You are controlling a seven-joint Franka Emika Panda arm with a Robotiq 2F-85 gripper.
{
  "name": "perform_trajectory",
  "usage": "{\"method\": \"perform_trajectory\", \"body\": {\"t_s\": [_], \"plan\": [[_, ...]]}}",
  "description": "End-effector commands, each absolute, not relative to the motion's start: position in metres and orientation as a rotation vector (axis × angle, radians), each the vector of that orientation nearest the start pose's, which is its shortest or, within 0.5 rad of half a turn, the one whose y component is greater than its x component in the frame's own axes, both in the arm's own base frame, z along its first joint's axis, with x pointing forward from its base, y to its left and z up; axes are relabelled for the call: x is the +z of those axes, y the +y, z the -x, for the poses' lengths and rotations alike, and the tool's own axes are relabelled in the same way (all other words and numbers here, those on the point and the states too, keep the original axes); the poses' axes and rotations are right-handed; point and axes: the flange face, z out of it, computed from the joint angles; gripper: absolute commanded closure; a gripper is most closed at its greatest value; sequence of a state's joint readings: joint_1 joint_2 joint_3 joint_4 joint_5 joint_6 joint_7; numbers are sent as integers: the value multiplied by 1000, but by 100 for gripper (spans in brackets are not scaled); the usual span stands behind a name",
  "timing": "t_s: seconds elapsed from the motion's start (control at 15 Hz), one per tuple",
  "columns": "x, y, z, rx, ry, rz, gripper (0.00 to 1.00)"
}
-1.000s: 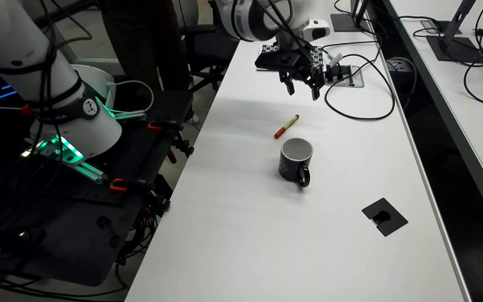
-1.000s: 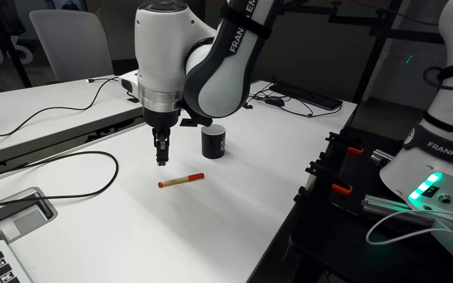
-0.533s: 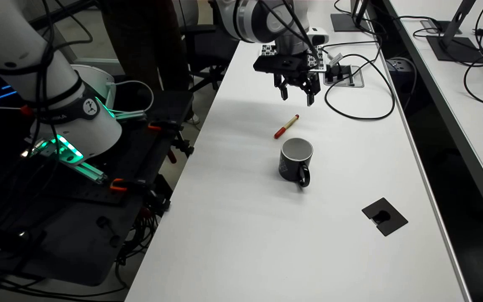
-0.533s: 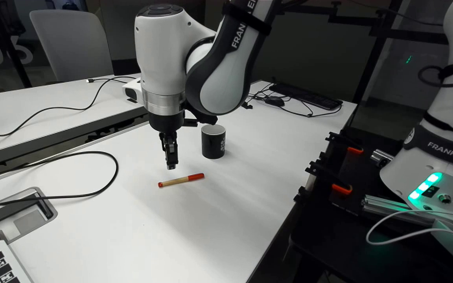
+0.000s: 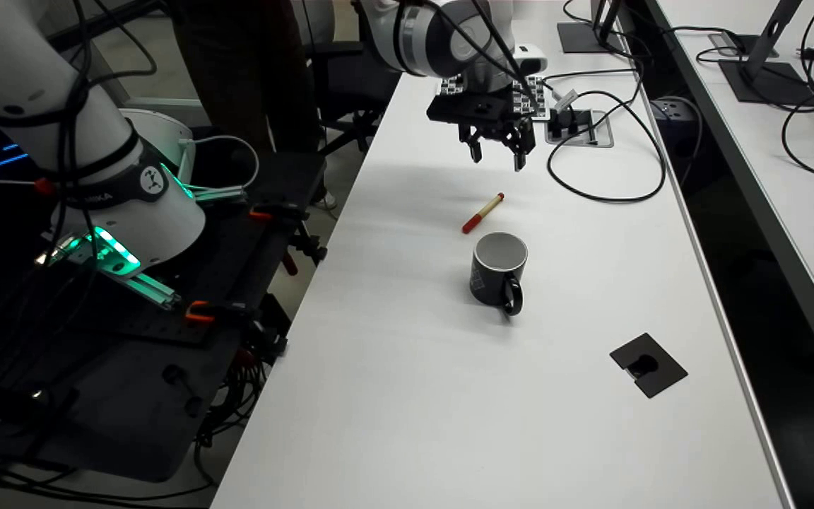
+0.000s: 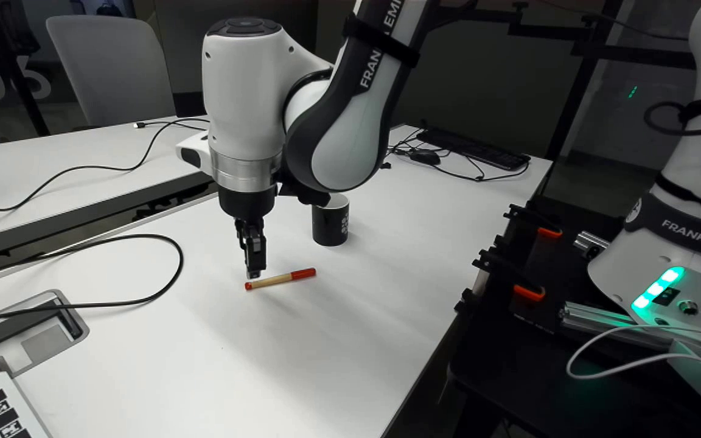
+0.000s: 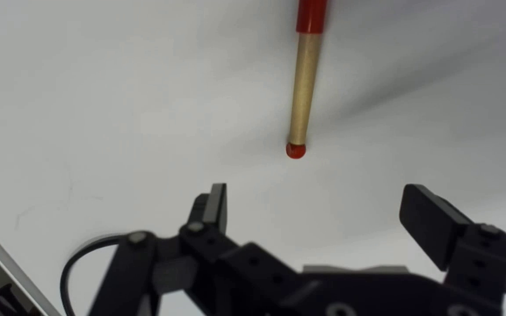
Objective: Pick up the pen from the table and place it in the black mug cup.
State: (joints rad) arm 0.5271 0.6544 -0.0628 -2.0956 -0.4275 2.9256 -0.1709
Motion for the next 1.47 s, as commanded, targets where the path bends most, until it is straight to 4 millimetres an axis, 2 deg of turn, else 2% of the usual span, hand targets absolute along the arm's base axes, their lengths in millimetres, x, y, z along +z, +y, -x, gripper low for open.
{"method": "perform_trajectory", "body": {"t_s": [0.0,0.4,0.8,1.33,1.4], "plan": [[105,288,-513,-405,-1604,2778,0],[83,283,-507,-443,-1545,2765,0],[75,289,-508,-412,-1549,2792,0],[64,281,-510,-268,-1542,2904,0],[67,304,-505,-248,-1559,2895,0]]}}
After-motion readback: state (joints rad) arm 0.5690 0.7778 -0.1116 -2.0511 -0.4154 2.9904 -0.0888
